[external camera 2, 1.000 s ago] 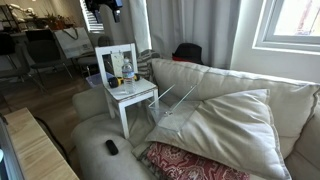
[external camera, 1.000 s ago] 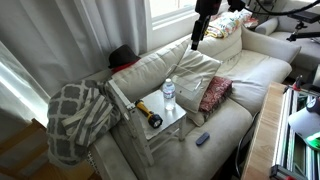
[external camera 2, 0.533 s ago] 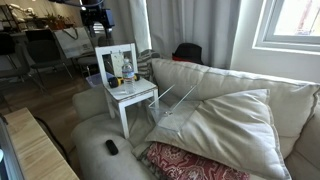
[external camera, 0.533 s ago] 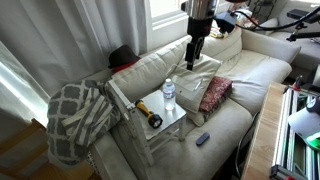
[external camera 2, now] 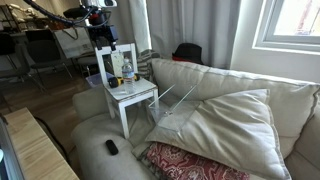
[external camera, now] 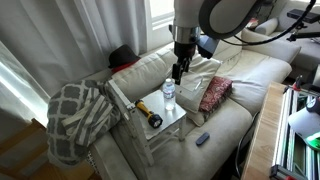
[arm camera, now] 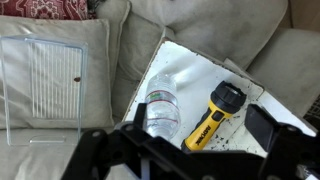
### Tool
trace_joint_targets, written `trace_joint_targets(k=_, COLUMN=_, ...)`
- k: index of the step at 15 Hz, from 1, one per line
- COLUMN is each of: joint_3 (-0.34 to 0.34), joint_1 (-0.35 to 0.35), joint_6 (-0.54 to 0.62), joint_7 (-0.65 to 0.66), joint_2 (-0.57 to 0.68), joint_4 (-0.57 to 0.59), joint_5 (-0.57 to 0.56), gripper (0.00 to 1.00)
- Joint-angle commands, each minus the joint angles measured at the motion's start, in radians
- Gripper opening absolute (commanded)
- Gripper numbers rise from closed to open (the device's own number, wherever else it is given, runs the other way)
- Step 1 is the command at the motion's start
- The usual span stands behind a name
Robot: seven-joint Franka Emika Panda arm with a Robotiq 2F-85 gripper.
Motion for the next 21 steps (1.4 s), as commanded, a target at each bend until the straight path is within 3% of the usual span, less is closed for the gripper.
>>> trace_joint_targets(k=1, joint_3=-0.008, joint_1=0.007, joint_6=-0.003, joint_7=-0.002, joint_2=-0.003, joint_4=0.001, joint_5=0.002, gripper=1.00)
trace_joint_targets(k=10, joint_3=-0.008, joint_1=0.007, joint_6=-0.003, joint_7=-0.002, joint_2=-0.008, joint_4=0.001, joint_5=0.002, gripper=1.00)
trace_joint_targets(k=18, joint_3=-0.034, joint_1=-0.022, joint_6=0.124, joint_7=-0.028, joint_2=0.183, joint_4=0.085, joint_5=0.134, gripper=1.00)
trace_joint_targets(k=21, joint_3=-0.052, joint_1=-0.015, joint_6=0.171, joint_7=0.001, joint_2=0.249, joint_4=0.116, joint_5=0.114, gripper=1.00)
